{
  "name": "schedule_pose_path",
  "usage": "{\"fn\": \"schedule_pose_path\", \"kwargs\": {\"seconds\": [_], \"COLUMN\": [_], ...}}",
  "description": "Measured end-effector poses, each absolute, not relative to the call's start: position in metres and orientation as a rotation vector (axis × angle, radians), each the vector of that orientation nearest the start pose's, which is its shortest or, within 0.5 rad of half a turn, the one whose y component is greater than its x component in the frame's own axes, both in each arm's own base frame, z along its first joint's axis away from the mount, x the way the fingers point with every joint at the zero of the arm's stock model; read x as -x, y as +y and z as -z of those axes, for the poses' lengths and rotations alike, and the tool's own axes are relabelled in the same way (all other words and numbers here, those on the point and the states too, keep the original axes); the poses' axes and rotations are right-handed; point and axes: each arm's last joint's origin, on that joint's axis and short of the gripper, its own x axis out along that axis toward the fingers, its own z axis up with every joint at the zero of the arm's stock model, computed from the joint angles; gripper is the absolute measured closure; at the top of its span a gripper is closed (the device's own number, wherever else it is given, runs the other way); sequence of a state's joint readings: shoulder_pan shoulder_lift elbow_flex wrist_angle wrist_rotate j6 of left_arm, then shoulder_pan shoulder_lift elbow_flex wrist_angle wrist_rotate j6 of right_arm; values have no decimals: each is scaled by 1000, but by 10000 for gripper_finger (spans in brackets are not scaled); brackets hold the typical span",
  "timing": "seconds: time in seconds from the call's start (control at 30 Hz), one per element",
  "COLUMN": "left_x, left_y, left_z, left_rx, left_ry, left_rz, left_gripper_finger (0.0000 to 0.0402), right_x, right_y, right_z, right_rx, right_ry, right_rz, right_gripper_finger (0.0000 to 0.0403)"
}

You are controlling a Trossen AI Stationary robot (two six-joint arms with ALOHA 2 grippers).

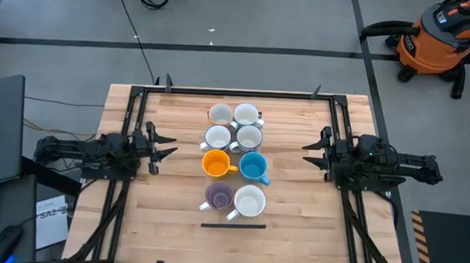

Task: Place coffee mugs
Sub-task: Return to Home Position

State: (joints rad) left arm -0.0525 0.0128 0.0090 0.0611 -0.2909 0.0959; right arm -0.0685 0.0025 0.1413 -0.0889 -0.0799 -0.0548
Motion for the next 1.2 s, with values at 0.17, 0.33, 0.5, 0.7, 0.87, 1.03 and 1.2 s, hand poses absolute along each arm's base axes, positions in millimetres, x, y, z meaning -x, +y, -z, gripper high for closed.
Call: {"fn": "schedule_pose_path", "kwargs": {"seconds": [0.17,0.33,0.5,0.7,0.87,1.03,1.2], "left_x": [-97,-97,-97,-97,-97,-97,-97], "left_y": [3,3,3,3,3,3,3], "left_z": [-171,-171,-171,-171,-170,-172,-175], "left_rx": [-86,-87,-81,-82,-88,-84,-78], "left_ry": [-43,-41,-41,-41,-39,-59,-89], "left_rz": [-241,-241,-240,-241,-241,-242,-242], "left_gripper_finger": [253,253,253,253,253,253,253], "right_x": [-87,-93,-97,-98,-98,-98,-98], "right_y": [-4,-4,-5,-5,-6,-6,-6], "right_z": [-200,-186,-171,-168,-167,-168,-168], "right_rx": [57,64,90,81,65,65,64], "right_ry": [-26,-66,-58,-28,-19,-21,-21], "right_rz": [-11,-9,-4,15,51,51,51], "right_gripper_finger": [238,238,238,238,238,238,238]}}
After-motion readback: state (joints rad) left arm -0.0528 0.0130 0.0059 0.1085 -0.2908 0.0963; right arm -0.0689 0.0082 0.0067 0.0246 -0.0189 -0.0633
